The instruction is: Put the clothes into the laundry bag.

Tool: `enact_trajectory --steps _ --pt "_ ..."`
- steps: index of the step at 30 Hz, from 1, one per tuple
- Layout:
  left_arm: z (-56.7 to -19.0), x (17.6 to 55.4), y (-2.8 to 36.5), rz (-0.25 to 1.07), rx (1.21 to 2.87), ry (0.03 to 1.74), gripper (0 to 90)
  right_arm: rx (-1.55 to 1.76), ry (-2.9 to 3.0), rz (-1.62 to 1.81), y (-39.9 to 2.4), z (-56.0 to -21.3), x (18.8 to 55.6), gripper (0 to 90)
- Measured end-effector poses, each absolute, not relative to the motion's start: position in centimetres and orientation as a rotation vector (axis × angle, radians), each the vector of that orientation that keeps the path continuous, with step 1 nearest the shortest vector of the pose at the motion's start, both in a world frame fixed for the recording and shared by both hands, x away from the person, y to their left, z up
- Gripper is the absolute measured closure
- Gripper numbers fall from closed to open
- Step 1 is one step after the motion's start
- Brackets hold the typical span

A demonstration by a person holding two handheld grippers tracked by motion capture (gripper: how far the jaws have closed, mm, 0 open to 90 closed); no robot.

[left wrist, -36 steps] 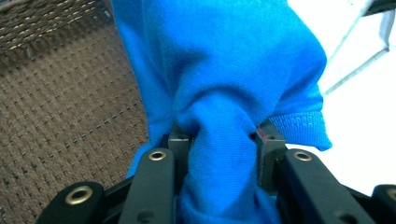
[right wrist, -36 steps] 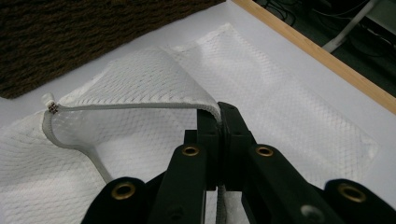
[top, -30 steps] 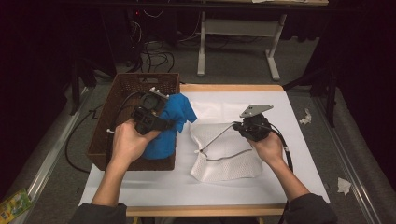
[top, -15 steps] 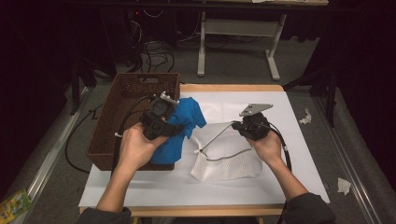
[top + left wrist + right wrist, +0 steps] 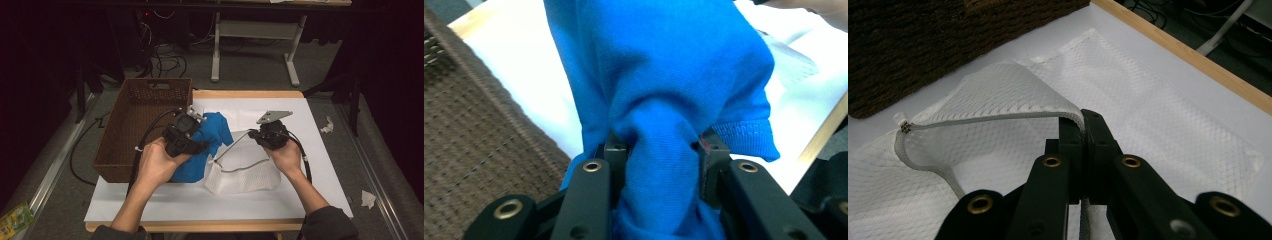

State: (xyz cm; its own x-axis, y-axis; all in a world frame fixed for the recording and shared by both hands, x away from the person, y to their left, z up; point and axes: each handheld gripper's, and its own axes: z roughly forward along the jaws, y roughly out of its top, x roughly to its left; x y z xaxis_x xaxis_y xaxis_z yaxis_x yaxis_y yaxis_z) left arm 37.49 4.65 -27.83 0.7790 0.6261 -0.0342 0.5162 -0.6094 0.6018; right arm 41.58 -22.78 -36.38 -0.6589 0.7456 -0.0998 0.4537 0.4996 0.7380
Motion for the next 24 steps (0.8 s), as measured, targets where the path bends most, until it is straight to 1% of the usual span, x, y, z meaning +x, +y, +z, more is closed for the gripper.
enact_trajectory --steps 17,24 --pt "-29.9 36.2 2.0 0.175 2.397 0.756 67.0 1.023 2.337 1.01 -23.4 -36.3 41.9 89.3" --pt "-31.1 36.1 1.5 0.13 2.367 0.746 66.9 1.02 2.334 1.009 -23.2 -36.3 42.0 89.3"
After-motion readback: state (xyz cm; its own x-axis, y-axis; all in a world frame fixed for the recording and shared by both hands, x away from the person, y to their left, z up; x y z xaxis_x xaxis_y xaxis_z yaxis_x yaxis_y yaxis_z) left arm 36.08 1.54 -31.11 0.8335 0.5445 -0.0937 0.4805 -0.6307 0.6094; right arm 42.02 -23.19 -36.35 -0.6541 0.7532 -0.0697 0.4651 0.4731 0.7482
